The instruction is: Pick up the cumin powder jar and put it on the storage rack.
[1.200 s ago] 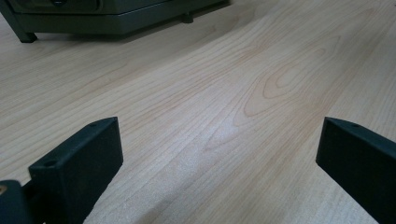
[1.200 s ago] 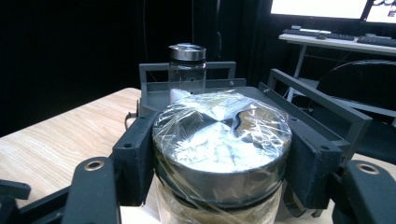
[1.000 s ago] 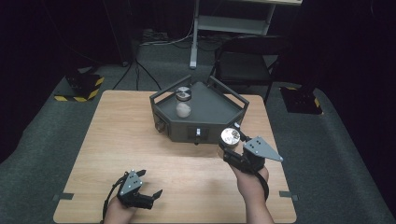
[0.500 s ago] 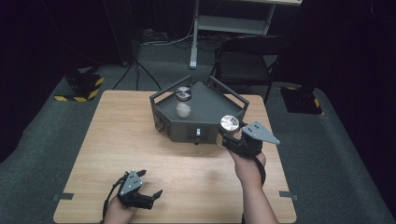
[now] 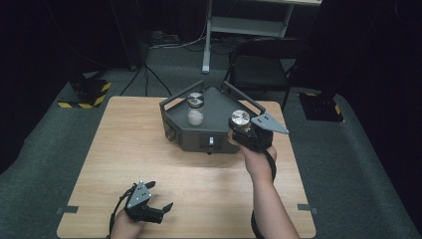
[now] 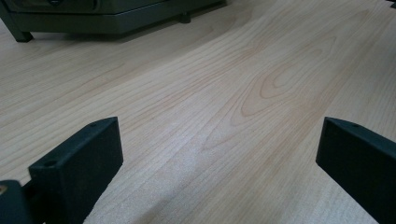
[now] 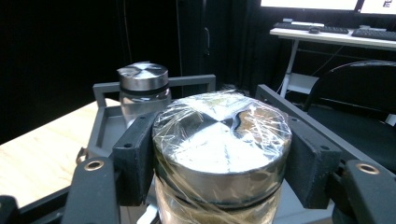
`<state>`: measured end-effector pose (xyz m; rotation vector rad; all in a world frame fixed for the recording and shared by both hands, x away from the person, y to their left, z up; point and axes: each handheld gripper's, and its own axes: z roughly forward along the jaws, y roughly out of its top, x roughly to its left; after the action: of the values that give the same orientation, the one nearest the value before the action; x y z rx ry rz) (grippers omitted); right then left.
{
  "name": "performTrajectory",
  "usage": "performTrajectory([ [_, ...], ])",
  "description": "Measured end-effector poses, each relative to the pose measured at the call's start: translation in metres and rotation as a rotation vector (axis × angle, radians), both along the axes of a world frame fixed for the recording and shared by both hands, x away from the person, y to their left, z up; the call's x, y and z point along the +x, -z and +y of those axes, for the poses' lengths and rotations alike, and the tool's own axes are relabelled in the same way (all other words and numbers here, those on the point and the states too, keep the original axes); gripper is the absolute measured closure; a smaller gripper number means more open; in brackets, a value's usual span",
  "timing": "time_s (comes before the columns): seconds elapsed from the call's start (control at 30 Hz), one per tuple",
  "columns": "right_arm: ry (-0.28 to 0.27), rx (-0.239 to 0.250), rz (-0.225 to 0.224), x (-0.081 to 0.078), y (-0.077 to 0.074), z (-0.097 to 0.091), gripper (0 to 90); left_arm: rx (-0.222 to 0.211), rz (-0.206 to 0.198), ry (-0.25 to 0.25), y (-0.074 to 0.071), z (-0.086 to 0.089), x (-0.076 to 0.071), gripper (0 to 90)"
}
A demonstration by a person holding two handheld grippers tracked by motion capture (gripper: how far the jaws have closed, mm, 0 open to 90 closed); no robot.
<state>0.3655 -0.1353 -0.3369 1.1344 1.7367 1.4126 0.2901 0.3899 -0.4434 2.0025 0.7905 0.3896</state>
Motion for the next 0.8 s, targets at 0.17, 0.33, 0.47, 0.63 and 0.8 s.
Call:
performTrajectory([
  [0.17,0.006,-0.019,0.002,0.012,-0.002,0.003,34.8,0.011,-0.005,0.007,-0.001,-0.001,0.000,0.7],
  [0.33,0.018,-0.004,-0.001,0.024,-0.005,0.005,34.8,-0.001,0.003,0.003,0.000,0.000,0.001,0.7],
  [0.47,0.028,0.001,0.002,0.036,-0.007,0.009,34.8,-0.004,0.003,0.005,0.000,0.001,0.001,0.7],
  [0.63,0.033,-0.001,0.009,0.047,-0.008,0.012,34.8,-0.011,0.004,0.003,0.001,0.002,0.001,0.7],
  [0.8,0.039,-0.012,0.013,0.056,-0.007,0.015,34.8,-0.014,0.006,0.006,0.001,0.003,0.002,0.7],
])
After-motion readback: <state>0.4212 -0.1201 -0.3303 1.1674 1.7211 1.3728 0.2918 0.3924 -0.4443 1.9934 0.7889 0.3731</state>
